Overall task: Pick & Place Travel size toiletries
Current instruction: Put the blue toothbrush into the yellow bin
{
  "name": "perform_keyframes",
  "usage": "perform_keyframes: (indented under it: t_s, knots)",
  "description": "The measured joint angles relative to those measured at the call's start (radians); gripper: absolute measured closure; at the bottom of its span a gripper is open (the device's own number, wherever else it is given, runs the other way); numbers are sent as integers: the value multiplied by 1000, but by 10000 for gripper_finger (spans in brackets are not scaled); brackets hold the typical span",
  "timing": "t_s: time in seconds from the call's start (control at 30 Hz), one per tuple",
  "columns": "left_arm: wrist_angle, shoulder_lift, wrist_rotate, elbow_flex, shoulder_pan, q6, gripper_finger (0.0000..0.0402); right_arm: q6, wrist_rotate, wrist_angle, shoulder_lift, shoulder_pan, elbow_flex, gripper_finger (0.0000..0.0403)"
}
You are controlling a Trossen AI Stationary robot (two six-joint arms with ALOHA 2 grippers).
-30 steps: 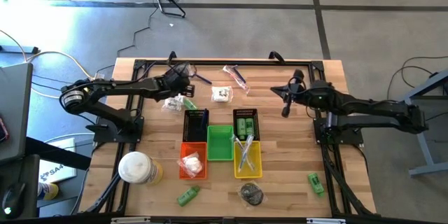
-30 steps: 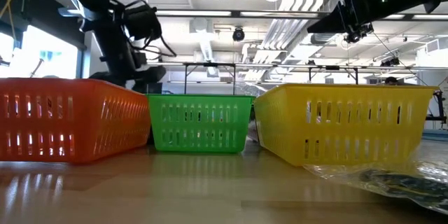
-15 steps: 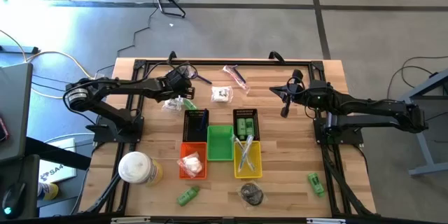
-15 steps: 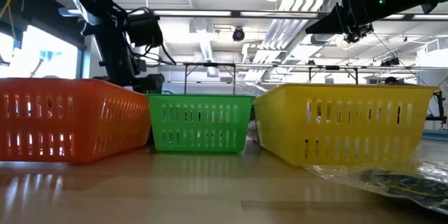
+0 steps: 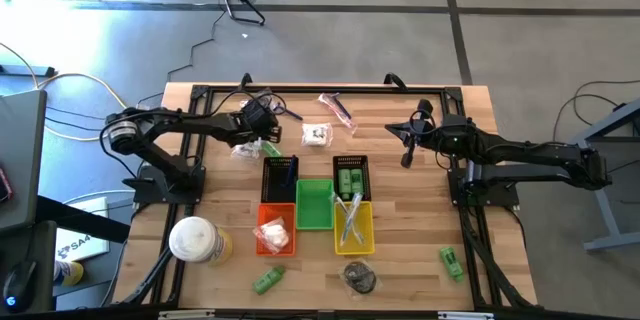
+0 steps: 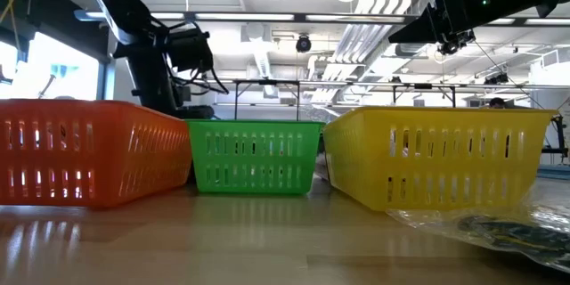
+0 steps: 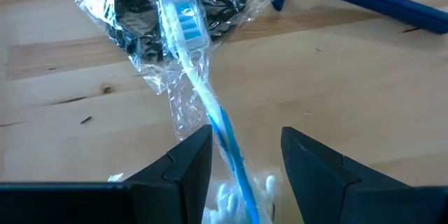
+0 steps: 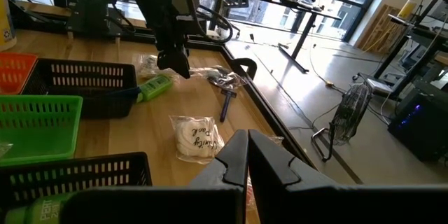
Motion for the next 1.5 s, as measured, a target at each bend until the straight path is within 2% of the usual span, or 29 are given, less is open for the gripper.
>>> perform_keyframes:
  t_s: [0.53, 0.63, 0.9, 1.07, 1.3, 1.5]
  knots:
    - [18, 53, -12, 0, 0, 0, 237, 0, 0, 0, 0, 0, 0, 398]
    - [18, 53, -12, 0, 0, 0, 254, 0, 0, 0, 0, 0, 0, 398]
    - [18, 53, -12, 0, 0, 0, 341, 0, 0, 0, 0, 0, 0, 398]
    - [18, 53, -11, 0, 0, 0, 379, 0, 0, 0, 0, 0, 0, 398]
    - [37, 53, -5, 0, 0, -7, 381, 0, 0, 0, 0, 0, 0, 398]
    - [118, 53, 25, 0, 0, 34, 376, 0, 0, 0, 0, 0, 0, 398]
